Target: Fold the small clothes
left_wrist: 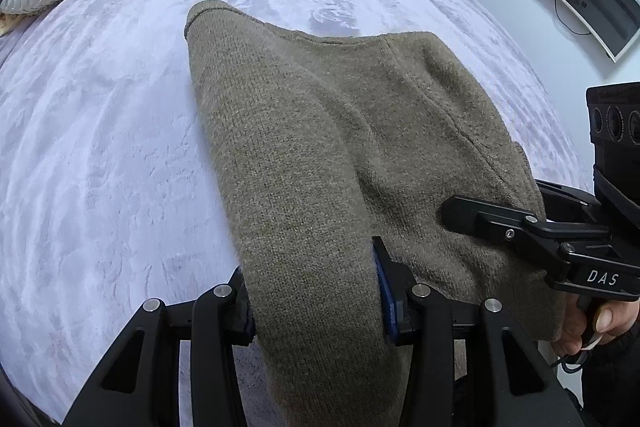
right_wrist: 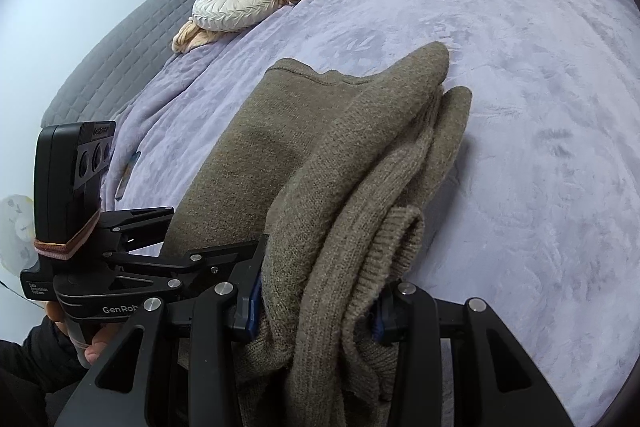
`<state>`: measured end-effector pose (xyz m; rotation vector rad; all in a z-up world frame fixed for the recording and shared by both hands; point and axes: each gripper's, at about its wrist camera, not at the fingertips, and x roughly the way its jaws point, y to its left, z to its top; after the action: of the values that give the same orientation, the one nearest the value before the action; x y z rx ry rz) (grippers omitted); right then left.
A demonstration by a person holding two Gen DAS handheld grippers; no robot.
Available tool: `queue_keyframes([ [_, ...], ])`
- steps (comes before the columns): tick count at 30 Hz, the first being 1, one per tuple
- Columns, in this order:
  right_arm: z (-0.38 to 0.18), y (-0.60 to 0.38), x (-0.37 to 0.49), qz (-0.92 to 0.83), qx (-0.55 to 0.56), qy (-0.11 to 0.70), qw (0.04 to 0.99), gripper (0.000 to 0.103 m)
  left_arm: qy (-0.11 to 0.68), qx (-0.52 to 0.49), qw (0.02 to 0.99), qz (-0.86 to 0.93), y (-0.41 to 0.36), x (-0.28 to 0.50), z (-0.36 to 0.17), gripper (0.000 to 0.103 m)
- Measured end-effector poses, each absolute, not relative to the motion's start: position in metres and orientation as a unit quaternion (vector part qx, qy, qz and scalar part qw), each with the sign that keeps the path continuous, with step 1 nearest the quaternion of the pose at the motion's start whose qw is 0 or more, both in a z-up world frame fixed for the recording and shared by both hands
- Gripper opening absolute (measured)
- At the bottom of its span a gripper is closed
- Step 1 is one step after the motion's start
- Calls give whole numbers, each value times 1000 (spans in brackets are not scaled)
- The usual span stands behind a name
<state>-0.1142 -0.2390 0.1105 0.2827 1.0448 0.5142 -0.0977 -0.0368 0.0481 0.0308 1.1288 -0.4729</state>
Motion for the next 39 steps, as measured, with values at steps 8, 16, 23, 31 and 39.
queue_keyframes([
  [8, 90, -249, -113, 236, 154, 502, 818, 43, 532, -13, 815, -227, -23, -99, 36, 58],
  [16, 65, -264, -112, 237, 197, 509, 803, 46, 552, -68, 803, -214, 4, -99, 26, 90],
  [23, 76, -278, -115, 209, 216, 505, 809, 63, 507, -70, 843, -168, 31, -92, 73, 90],
  [31, 147, -271, -121, 245, 175, 430, 851, 69, 529, 12, 840, -118, 9, -61, 57, 90],
  [39, 95, -255, -94, 253, 188, 490, 813, 68, 536, 20, 837, -109, 7, -53, 37, 102],
])
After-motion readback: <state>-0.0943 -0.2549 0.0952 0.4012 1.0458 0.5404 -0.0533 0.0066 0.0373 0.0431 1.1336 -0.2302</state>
